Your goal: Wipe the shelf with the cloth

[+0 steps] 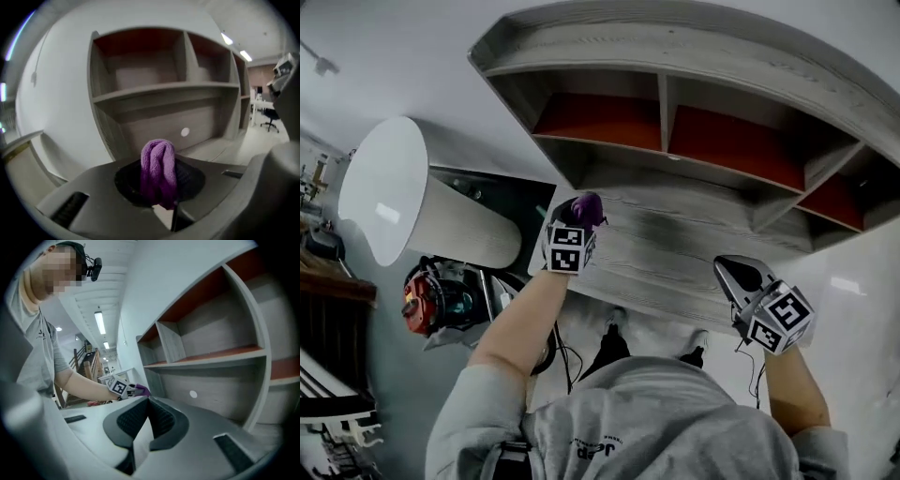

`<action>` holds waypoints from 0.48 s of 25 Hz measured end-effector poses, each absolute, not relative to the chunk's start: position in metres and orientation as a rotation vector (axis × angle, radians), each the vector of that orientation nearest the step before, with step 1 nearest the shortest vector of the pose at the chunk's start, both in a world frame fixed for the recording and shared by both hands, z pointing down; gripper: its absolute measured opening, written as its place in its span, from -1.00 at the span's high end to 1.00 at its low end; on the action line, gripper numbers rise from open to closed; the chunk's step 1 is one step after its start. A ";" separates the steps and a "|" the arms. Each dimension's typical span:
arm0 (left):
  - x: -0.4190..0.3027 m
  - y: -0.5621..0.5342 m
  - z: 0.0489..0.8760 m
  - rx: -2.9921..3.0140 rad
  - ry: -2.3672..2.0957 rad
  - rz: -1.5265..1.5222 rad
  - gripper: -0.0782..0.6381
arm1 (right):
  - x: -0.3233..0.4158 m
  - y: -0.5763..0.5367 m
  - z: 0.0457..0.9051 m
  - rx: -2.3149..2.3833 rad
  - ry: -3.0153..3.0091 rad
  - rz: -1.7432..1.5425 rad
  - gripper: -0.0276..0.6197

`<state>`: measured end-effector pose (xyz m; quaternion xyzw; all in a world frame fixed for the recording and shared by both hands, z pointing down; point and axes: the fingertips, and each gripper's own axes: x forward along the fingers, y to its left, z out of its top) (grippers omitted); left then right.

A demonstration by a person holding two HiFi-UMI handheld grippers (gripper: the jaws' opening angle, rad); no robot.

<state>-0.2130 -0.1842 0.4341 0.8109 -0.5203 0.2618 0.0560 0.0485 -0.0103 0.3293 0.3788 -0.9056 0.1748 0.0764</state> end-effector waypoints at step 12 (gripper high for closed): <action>-0.231 -0.374 0.597 2.287 -1.632 1.916 0.57 | 0.053 -0.039 0.428 1.298 -2.620 0.777 0.85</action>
